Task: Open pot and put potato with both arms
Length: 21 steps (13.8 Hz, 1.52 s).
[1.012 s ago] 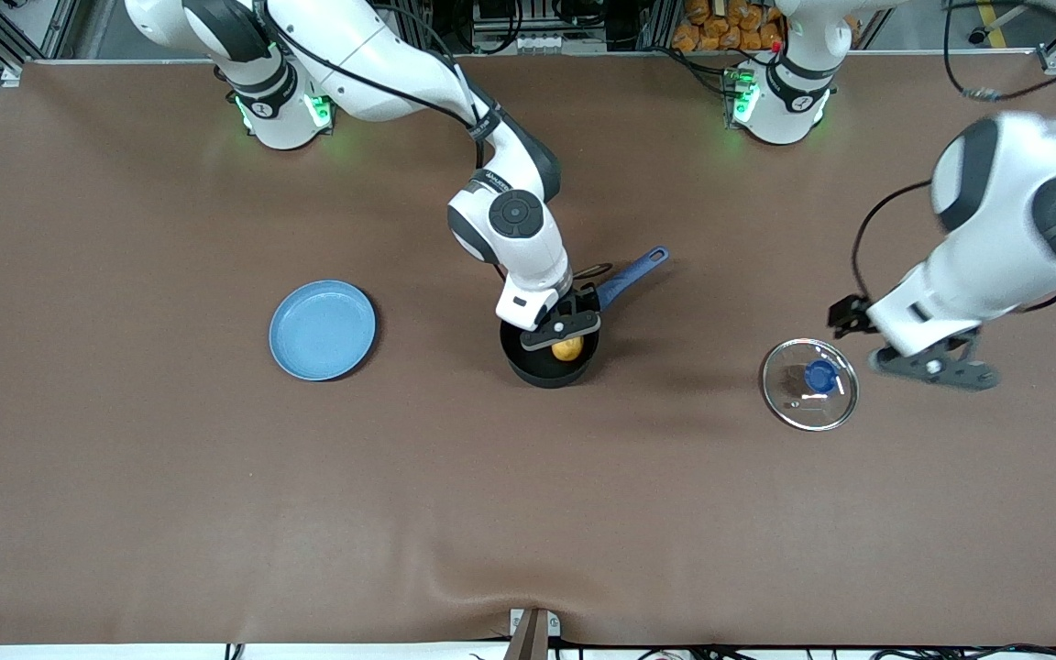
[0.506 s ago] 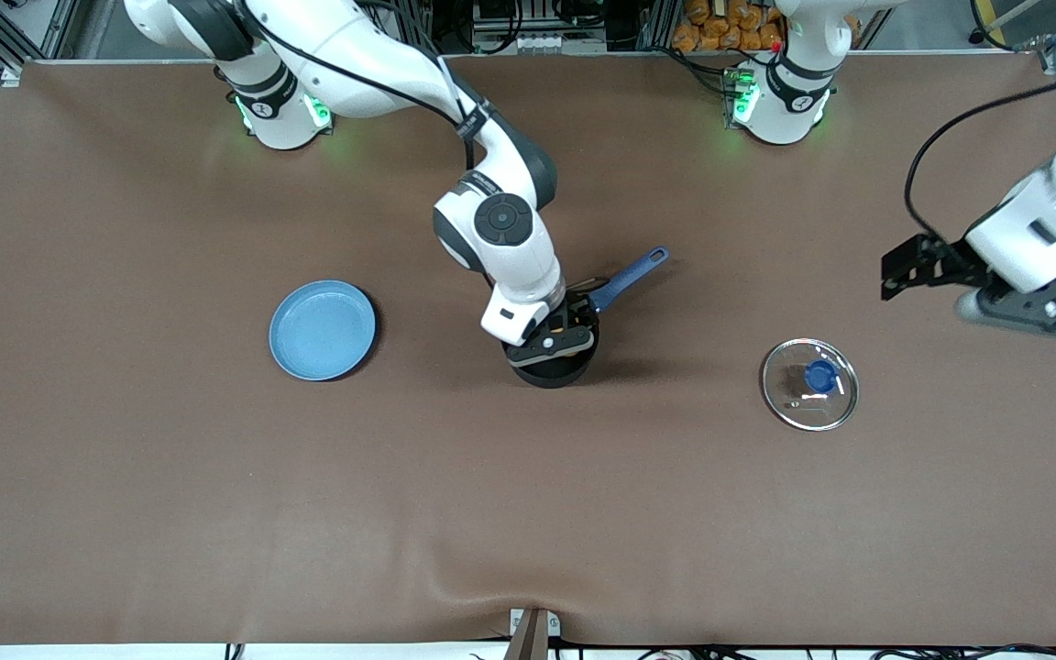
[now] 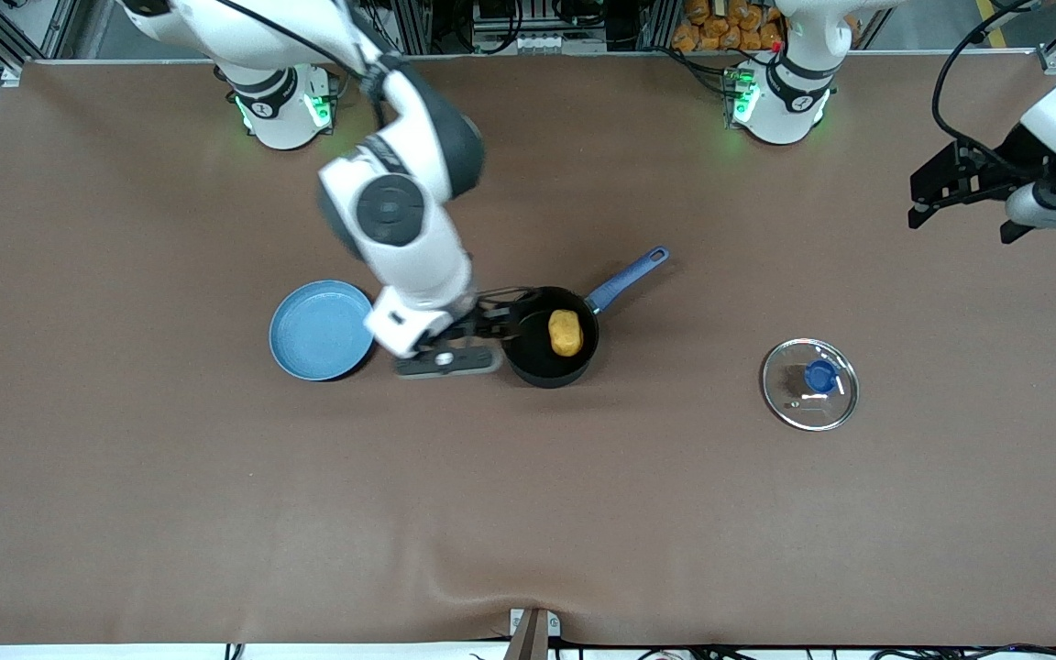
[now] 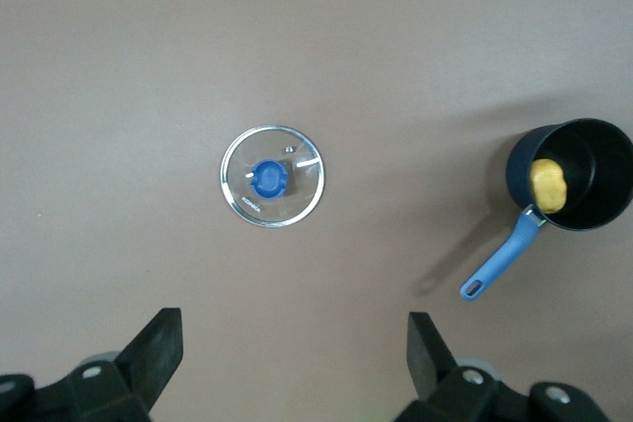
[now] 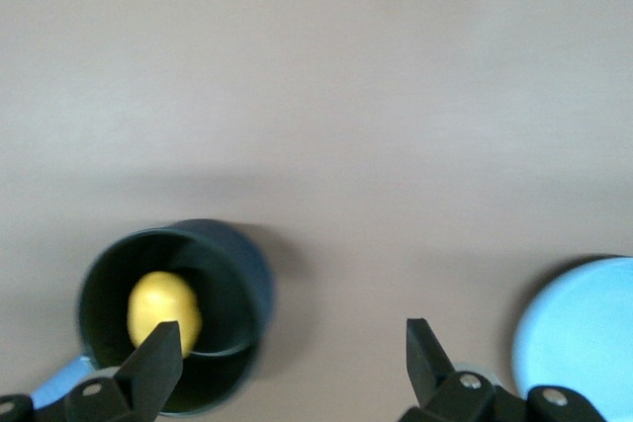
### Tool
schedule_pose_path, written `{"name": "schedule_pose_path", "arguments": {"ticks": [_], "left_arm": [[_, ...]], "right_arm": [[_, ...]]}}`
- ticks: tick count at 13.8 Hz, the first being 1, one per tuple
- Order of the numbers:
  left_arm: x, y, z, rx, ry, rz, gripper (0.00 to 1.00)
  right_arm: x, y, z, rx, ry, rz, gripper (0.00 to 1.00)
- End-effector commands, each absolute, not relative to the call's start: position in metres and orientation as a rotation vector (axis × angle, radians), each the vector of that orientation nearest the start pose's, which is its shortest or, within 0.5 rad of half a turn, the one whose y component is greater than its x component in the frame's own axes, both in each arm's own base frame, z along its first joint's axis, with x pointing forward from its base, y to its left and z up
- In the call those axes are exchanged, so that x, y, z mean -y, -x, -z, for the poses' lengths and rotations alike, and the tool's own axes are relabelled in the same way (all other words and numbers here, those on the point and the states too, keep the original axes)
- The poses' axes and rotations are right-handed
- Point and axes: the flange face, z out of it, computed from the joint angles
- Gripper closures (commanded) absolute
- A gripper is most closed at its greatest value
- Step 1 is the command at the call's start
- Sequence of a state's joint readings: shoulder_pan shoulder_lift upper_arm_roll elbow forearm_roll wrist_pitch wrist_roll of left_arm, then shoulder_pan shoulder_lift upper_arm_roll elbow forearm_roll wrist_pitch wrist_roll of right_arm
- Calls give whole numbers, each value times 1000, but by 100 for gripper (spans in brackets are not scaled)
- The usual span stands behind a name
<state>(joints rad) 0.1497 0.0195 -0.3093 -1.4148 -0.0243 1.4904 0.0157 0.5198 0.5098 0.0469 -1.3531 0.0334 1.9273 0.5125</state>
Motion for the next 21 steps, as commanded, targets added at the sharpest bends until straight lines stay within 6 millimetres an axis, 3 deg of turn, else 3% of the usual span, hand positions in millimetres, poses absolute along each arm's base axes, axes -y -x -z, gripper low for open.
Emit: {"name": "schedule_pose_path", "arguments": {"ticks": [1, 4, 7, 12, 15, 18, 21], "left_arm": [[85, -527, -681, -244, 3185, 39, 0], [63, -526, -671, -183, 3186, -39, 0], [64, -525, -662, -173, 3141, -61, 0], [60, -524, -668, -160, 3129, -26, 0], [59, -528, -667, -160, 3128, -11, 0], [59, -528, -668, -172, 3128, -7, 0], [59, -532, -666, -172, 3129, -2, 0]], "right_arm": [[-305, -611, -482, 148, 3082, 8, 0], [-235, -611, -528, 62, 3106, -54, 0], [-169, -603, -572, 75, 3112, -72, 0], [-63, -587, -616, 53, 3125, -98, 0], [-20, -578, -630, 20, 3123, -106, 0], [25, -577, -628, 63, 3115, -115, 0], [30, -575, -628, 52, 3112, -129, 0]]}}
